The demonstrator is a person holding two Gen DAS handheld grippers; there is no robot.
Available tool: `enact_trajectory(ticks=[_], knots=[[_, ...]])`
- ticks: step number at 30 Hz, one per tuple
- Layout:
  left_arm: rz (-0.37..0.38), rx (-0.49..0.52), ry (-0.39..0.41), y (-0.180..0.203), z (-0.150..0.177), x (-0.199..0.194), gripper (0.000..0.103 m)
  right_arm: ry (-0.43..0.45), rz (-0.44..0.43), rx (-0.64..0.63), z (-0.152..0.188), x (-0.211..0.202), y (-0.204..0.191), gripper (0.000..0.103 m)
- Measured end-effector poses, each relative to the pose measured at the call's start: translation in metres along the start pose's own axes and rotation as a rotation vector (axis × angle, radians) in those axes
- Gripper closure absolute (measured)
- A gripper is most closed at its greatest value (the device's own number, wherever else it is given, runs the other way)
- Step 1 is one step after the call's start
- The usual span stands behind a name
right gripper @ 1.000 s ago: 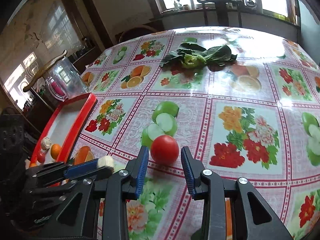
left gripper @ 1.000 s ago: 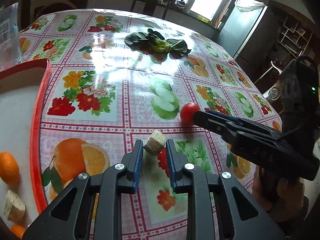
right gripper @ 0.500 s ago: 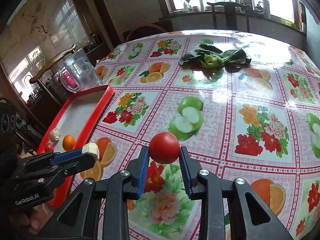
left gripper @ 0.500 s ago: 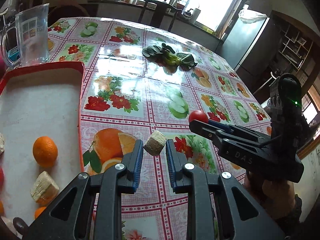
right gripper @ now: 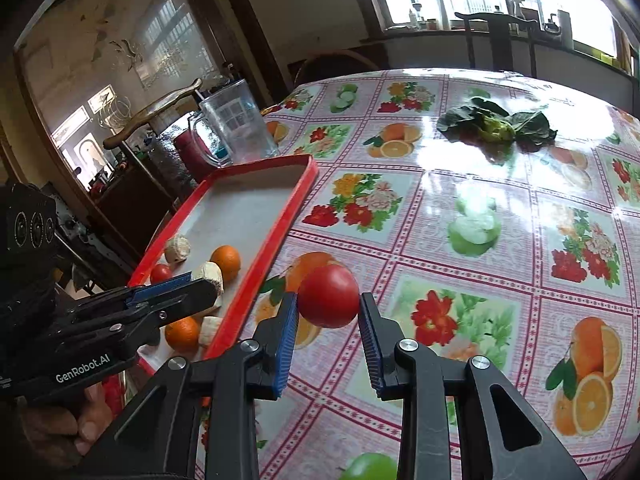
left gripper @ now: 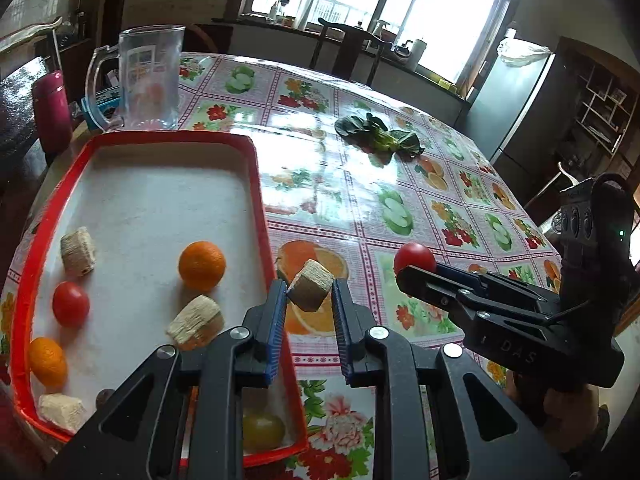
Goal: Organize fruits
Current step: 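Carry the small block and tomato into the tray and open both tools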
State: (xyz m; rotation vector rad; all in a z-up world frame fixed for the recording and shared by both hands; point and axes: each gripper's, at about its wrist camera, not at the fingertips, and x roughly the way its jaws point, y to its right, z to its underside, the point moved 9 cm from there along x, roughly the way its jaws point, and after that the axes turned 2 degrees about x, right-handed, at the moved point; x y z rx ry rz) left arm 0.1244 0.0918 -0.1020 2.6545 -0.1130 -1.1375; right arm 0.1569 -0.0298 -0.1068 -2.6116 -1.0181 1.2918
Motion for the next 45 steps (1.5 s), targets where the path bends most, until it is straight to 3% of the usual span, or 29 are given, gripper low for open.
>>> enact_trajectory(ticks=[8, 19, 35, 45], knots=[[-0.061, -0.036, 0.022, -0.036, 0.009, -0.023, 0.082, -0.013, -0.043, -0.061, 0.004, 0.007, -0.045, 0.072], [-0.1, -0.067, 0.043, -0.068, 0.015, -0.042, 0.082, -0.035, -0.071, -0.101, 0.008, 0.018, -0.079, 0.072], [-0.129, -0.107, 0.049, -0.103, 0.016, -0.049, 0.082, -0.055, -0.073, -0.132, 0.004, 0.037, -0.096, 0.072], [-0.153, -0.098, 0.027, -0.128, -0.01, -0.027, 0.082, -0.063, -0.059, -0.151, -0.026, 0.069, -0.101, 0.072]])
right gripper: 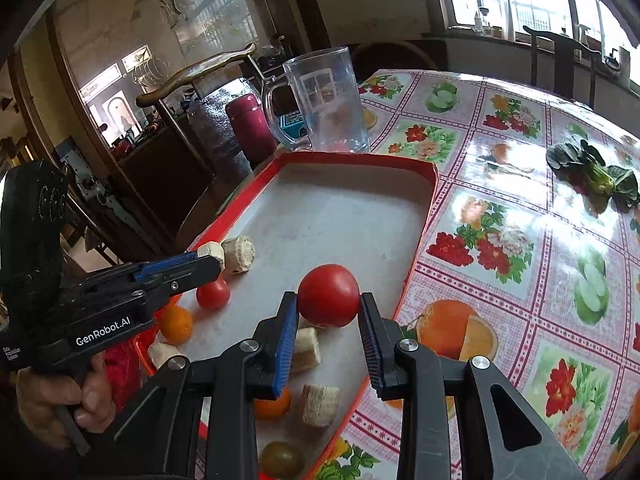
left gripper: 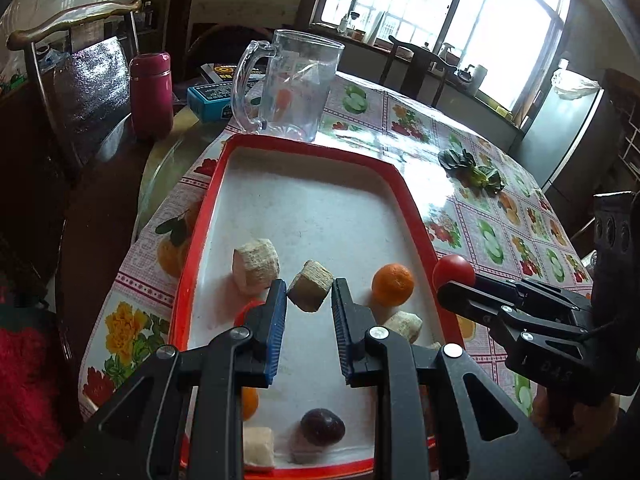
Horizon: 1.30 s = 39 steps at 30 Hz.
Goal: Organize fruits
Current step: 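Carry the small block and tomato into the tray and open both tools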
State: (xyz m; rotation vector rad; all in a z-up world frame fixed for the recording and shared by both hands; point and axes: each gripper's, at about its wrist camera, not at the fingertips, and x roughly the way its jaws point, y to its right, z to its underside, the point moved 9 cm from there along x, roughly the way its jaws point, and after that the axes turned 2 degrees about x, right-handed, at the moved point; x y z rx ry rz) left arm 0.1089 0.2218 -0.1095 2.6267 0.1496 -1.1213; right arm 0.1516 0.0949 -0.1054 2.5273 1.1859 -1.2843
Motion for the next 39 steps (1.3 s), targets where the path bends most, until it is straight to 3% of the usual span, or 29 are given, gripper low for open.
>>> enact_trajectory(ticks=[12, 21, 27, 36, 39], knots=[[-0.042, 0.02, -0.053, -0.016, -0.039, 0.049, 0.082, -0.048, 0.025, -0.012, -0.038, 0.057, 0.018, 0.072], [-0.055, 0.016, -0.118, -0.023, -0.043, 0.079, 0.082, -0.111, 0.029, -0.035, -0.039, 0.089, 0.025, 0.072], [-0.046, 0.0, -0.166, -0.026, -0.039, 0.089, 0.082, -0.117, 0.039, -0.065, -0.037, 0.094, 0.021, 0.07], [-0.084, 0.008, -0.163, -0.03, -0.035, 0.085, 0.08, -0.089, 0.023, -0.062, -0.037, 0.079, 0.018, 0.061], [-0.085, 0.0, -0.15, -0.03, -0.035, 0.077, 0.069, -0.071, 0.017, -0.063, -0.038, 0.067, 0.017, 0.06]])
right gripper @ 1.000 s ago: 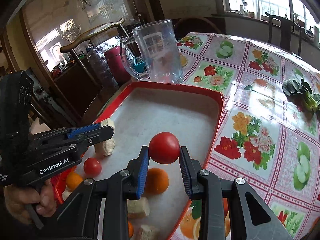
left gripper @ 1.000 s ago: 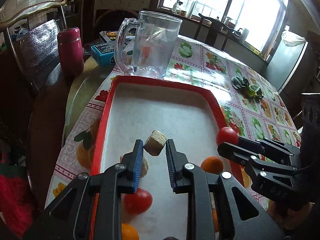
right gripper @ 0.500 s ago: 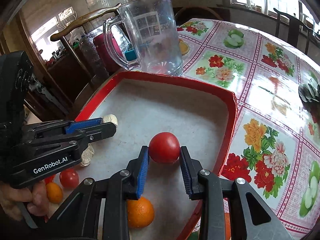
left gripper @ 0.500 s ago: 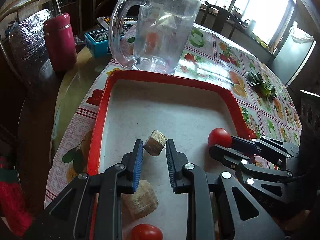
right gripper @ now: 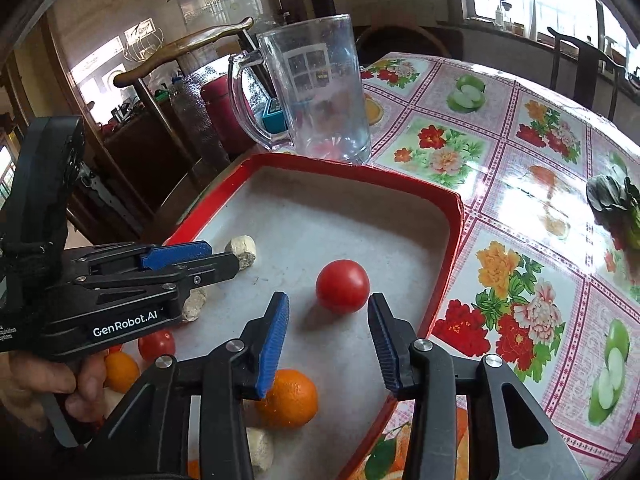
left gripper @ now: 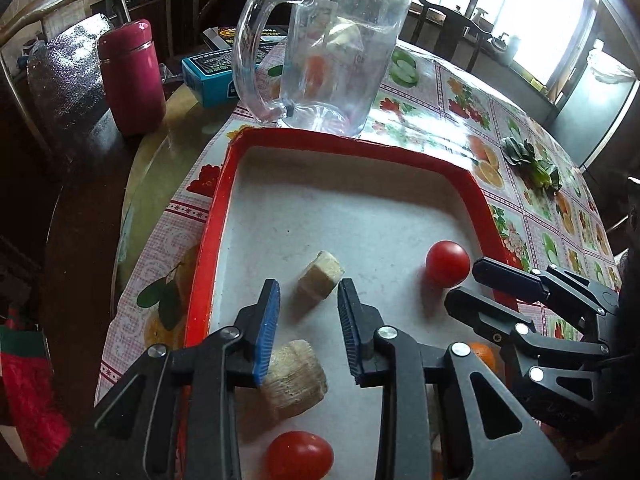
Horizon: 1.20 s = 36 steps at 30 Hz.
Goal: Organize fruits
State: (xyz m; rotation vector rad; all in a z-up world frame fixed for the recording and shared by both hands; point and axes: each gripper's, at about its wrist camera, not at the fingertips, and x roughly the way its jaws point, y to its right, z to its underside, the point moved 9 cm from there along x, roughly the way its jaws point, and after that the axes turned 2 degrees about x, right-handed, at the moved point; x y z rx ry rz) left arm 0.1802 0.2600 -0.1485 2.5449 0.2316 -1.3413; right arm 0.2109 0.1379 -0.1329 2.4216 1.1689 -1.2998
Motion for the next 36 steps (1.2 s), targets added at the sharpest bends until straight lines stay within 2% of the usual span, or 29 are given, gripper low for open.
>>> enact_trajectory(ticks=[1, 2, 9, 19, 22, 23, 25, 27, 30, 34, 36], knots=[[-0.002, -0.001, 0.008, 0.0, 0.0, -0.003, 0.064, 0.007, -0.002, 0.001, 0.0, -0.004, 0.0, 0.059], [-0.001, -0.001, 0.019, 0.0, 0.001, -0.007, 0.062, 0.015, -0.003, 0.003, 0.001, -0.009, -0.001, 0.059], [0.015, 0.014, 0.051, 0.009, 0.013, -0.03, 0.062, 0.047, -0.028, 0.012, 0.013, -0.04, -0.003, 0.056], [0.006, 0.035, 0.096, 0.021, 0.045, -0.063, 0.062, 0.036, -0.04, -0.011, 0.053, -0.064, -0.005, 0.05], [0.008, 0.039, 0.107, 0.024, 0.054, -0.071, 0.062, 0.044, -0.043, -0.021, 0.063, -0.073, -0.005, 0.043], [0.008, 0.044, 0.118, 0.026, 0.056, -0.075, 0.06, 0.048, -0.044, -0.025, 0.065, -0.076, -0.006, 0.04], [-0.017, 0.048, 0.146, 0.027, 0.061, -0.082, 0.043, 0.054, -0.048, -0.037, 0.071, -0.081, -0.007, 0.038], [-0.029, 0.052, 0.171, 0.029, 0.067, -0.09, 0.037, 0.054, -0.054, -0.055, 0.078, -0.086, -0.009, 0.036], [-0.036, 0.056, 0.181, 0.032, 0.076, -0.097, 0.035, 0.054, -0.053, -0.083, 0.089, -0.093, -0.01, 0.031], [-0.058, 0.049, 0.2, 0.034, 0.09, -0.106, 0.024, 0.053, -0.072, -0.101, 0.1, -0.101, -0.013, 0.025], [-0.075, 0.052, 0.198, 0.033, 0.097, -0.108, 0.024, 0.053, -0.087, -0.111, 0.106, -0.107, -0.014, 0.021]])
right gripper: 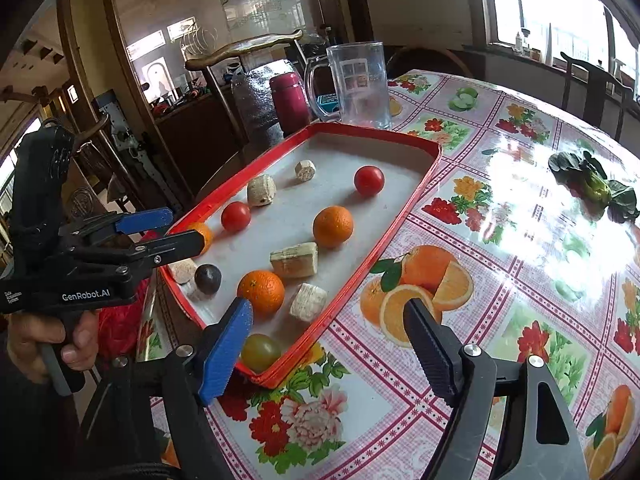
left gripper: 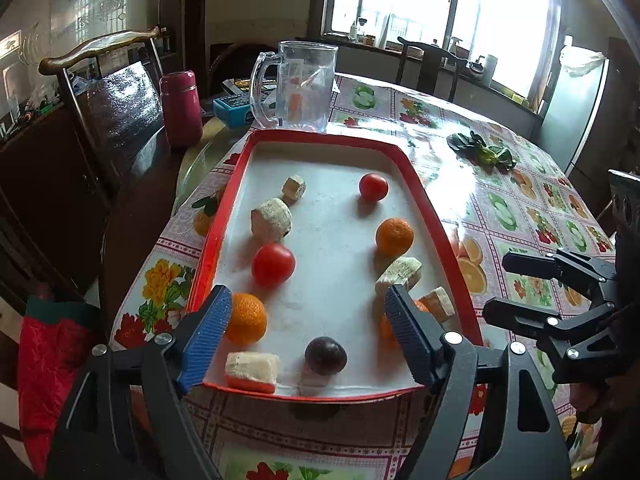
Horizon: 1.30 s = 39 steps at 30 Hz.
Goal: Organize fruits
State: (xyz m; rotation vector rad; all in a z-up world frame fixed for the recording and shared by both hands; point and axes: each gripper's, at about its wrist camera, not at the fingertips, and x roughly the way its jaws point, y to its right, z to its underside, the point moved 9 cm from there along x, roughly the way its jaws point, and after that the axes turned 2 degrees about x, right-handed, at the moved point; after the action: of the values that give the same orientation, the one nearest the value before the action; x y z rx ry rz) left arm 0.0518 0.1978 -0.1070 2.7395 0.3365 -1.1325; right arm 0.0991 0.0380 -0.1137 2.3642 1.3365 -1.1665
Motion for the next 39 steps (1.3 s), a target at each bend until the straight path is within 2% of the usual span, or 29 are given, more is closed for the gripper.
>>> enact_trajectory(ticks=[2, 14, 18, 28, 31, 39], knots=[[-0.022, 0.008, -0.005, 0.0, 0.007, -0.004, 0.024, 0.0, -0.015, -0.011, 0.005, -0.005, -0.002, 0.017], [-0.107, 0.06, 0.024, -0.003, 0.034, -0.039, 0.02, -0.014, -0.076, -0.138, 0.032, -0.03, -0.019, 0.015], [-0.107, 0.069, 0.007, -0.004, 0.044, -0.044, 0.02, -0.03, -0.089, -0.196, 0.037, -0.033, -0.029, 0.015], [-0.117, 0.073, 0.035, -0.002, 0.051, -0.064, 0.02, -0.027, -0.112, -0.358, 0.051, -0.042, -0.059, 0.013], [-0.109, 0.083, 0.041, 0.0, 0.052, -0.069, 0.02, -0.013, -0.104, -0.382, 0.052, -0.044, -0.063, 0.012], [-0.149, 0.145, 0.082, 0.005, 0.047, -0.081, 0.02, 0.009, -0.114, -0.417, 0.052, -0.052, -0.072, 0.012]])
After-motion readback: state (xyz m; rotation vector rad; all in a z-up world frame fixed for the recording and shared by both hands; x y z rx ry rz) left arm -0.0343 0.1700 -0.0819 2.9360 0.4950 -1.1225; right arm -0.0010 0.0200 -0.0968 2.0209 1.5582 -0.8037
